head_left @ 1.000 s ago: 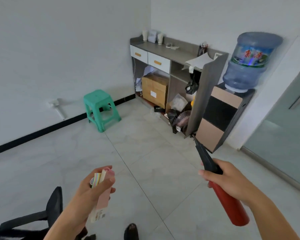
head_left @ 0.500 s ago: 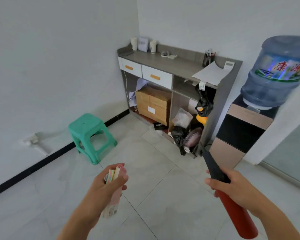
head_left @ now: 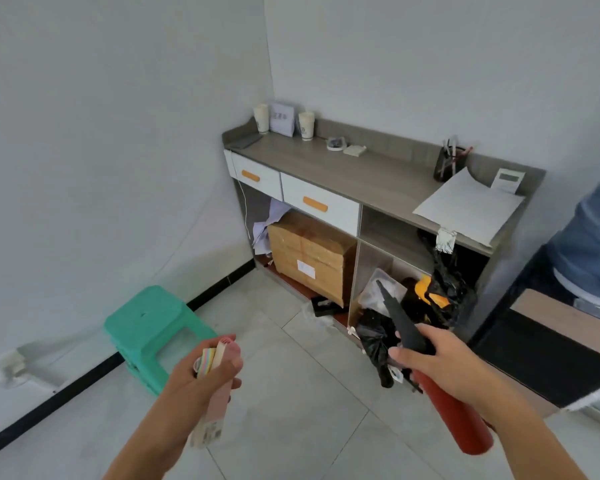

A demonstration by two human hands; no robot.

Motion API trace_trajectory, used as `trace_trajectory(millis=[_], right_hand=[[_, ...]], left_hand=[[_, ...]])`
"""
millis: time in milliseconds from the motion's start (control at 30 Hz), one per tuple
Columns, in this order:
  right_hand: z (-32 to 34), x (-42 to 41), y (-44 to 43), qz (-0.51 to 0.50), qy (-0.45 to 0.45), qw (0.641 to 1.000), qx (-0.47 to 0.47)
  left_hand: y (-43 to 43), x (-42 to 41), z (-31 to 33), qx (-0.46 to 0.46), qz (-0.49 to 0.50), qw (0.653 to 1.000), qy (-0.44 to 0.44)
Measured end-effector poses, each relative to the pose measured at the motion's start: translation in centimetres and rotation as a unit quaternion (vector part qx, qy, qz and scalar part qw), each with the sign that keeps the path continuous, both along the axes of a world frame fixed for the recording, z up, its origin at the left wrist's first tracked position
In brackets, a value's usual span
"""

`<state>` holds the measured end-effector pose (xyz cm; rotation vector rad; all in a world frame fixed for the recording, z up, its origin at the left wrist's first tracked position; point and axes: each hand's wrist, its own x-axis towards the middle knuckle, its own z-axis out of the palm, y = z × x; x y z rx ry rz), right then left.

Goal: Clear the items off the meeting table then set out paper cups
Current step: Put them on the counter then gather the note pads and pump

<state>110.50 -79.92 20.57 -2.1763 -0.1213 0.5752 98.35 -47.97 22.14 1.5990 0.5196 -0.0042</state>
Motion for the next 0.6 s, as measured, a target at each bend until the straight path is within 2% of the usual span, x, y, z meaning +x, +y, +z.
trace_trajectory(millis=[233,433,600], right_hand=[[-0.1,12.7,6.6,0.030,0.008,0.999,0.016],[-1.7,23.4,12.6,-0.012,0.018,1.000,0.005],[-0.2,31.4,17.8,-0.052,0.021,0.998,0.016]], left_hand=[[6.3,10.6,-2.1,-0.023,0.028,0.999,0.027],[14.6,23.6,-3.2,-0.042,0.023,0.999,0.019],[19.9,36.0,-0.7,-0.036,-0.026,0.999,0.008]])
